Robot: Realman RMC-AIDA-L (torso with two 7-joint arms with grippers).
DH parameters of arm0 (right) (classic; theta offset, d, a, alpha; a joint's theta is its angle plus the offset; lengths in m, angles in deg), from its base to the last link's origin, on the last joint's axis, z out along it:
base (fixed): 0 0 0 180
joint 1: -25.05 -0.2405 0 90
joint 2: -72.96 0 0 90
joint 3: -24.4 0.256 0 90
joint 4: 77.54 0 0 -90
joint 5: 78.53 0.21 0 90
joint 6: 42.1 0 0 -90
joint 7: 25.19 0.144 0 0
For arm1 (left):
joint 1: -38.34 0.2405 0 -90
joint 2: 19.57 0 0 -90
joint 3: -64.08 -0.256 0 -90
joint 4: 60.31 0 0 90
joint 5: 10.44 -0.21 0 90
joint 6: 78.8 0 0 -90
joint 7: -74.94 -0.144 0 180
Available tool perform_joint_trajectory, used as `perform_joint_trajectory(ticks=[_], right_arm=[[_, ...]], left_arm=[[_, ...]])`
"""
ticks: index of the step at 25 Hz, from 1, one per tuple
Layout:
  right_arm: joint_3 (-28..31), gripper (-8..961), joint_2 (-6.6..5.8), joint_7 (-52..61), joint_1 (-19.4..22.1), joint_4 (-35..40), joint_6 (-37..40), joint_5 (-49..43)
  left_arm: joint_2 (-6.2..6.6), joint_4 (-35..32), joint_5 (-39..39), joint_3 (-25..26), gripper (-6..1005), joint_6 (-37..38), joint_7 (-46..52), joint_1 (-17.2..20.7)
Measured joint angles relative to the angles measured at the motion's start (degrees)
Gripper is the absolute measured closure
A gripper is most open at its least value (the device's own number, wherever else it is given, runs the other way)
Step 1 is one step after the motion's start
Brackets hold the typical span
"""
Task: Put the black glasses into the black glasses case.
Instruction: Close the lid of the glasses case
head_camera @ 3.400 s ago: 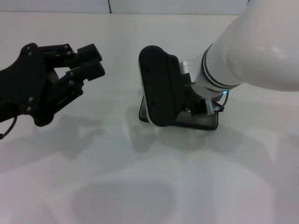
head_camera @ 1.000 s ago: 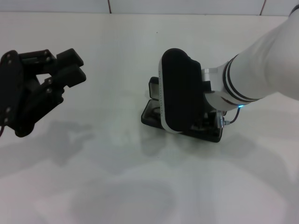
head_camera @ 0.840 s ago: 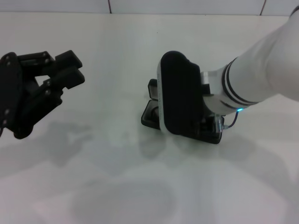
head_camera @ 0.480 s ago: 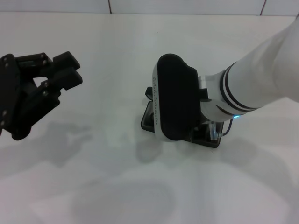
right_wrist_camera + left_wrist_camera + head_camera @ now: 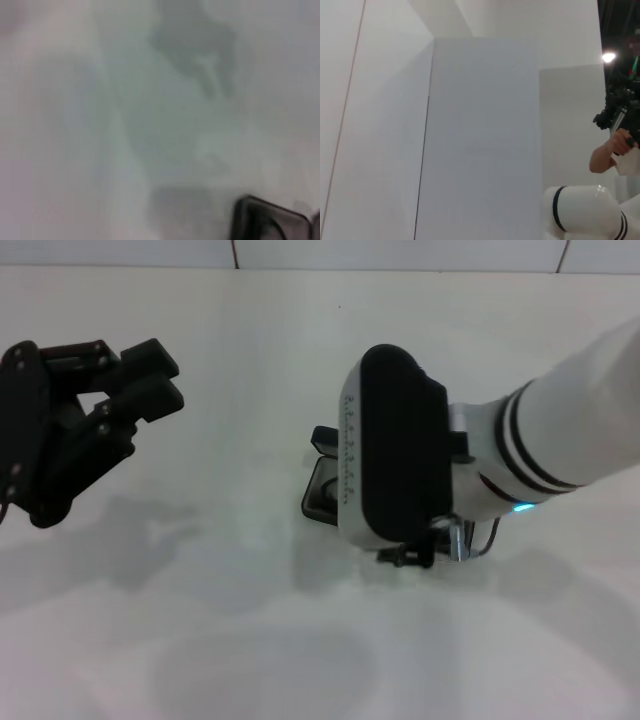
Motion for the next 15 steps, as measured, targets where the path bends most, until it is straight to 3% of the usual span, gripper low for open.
perform_joint_trajectory(ticks=[4, 11, 15], right_arm=[[4.73, 544, -0.17, -2.64, 4.37, 3.51, 2.19, 7.64], [20.2, 535, -0.52, -15.37, 20.47, 11.84, 8.95, 23.8], [28.99, 529, -0.52, -21.15, 26.74, 11.56, 14.22, 31.55]], left_arm=[[0.37, 0.0, -0.16, -0.01, 819, -0.04, 0.32, -1.2], [1.42, -0.37, -1.35, 0.16, 813, -0.72, 2.91, -4.7], [1.95, -2.13, -4.7, 0.15, 812, -3.29, 5.57, -6.34]])
